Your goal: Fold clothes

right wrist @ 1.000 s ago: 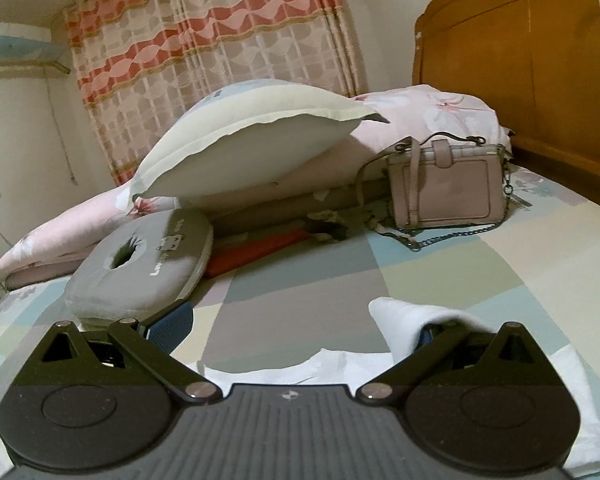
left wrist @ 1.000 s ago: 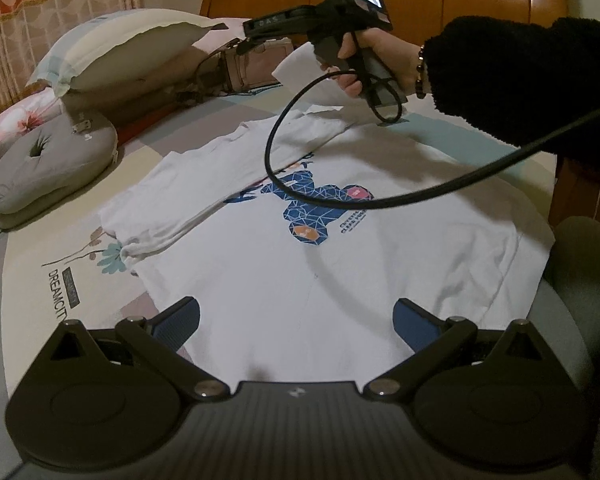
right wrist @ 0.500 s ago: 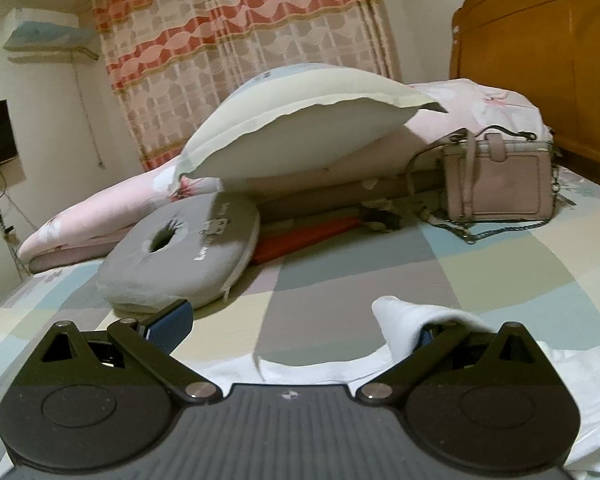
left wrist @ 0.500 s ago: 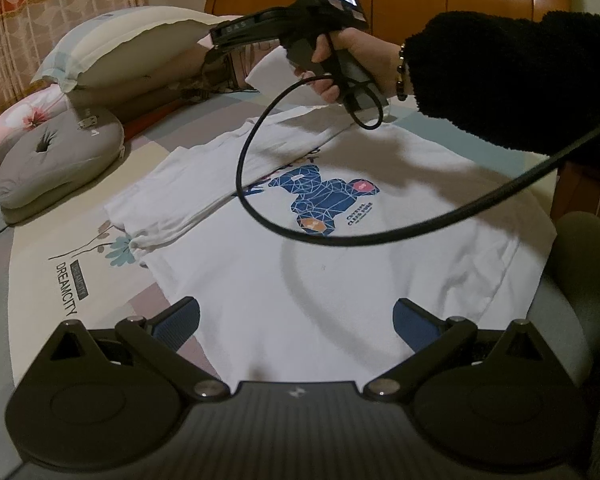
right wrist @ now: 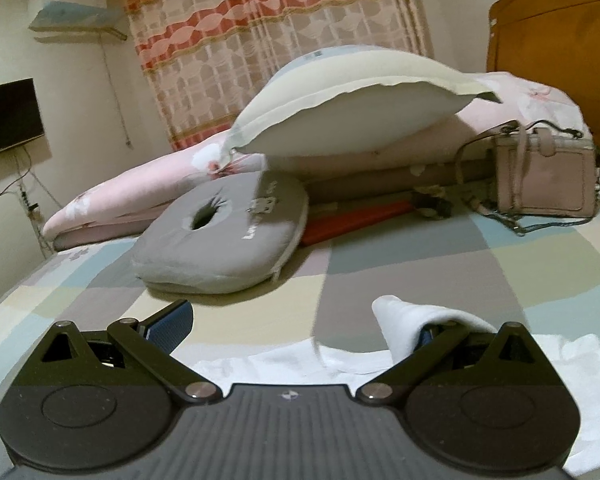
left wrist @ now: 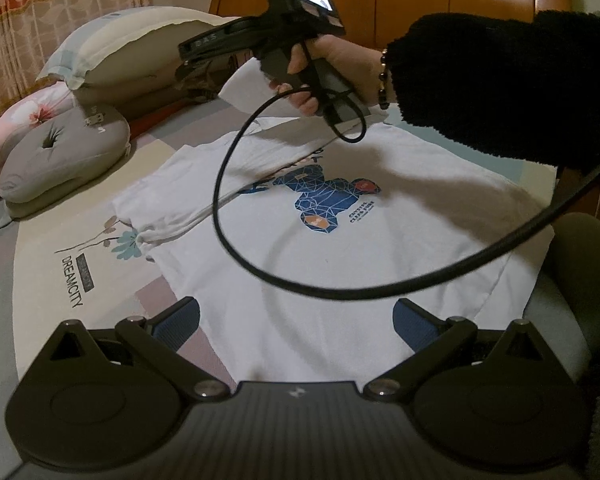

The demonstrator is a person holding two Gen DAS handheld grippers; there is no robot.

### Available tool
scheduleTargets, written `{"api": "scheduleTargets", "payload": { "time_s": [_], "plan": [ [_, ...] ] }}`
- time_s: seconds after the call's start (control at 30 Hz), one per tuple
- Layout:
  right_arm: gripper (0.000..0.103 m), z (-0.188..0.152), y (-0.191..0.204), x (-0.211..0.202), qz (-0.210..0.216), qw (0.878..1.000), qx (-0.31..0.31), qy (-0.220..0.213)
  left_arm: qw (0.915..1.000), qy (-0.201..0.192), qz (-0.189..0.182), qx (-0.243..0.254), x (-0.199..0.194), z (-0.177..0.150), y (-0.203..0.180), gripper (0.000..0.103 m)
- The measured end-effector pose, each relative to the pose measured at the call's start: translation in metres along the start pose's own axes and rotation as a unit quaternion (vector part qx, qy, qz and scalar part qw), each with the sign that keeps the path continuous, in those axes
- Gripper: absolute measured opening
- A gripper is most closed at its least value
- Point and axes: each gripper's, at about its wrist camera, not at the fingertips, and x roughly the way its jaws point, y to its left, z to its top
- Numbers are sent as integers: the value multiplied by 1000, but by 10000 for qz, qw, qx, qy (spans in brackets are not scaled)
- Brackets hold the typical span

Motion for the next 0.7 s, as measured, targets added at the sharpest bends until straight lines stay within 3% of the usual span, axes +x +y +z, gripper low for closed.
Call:
{"api": "scheduleTargets", "payload": {
  "time_s": [0.4,0.7],
  "plan": [
    [103,-10,42,18,353,9985,-295,290,10000,7,39,-54,-4,-5,4,102],
    [103,-26,52,31,428,9967,-366,588,9999,23,38,-100,-1,-6,5,102]
  ]
}}
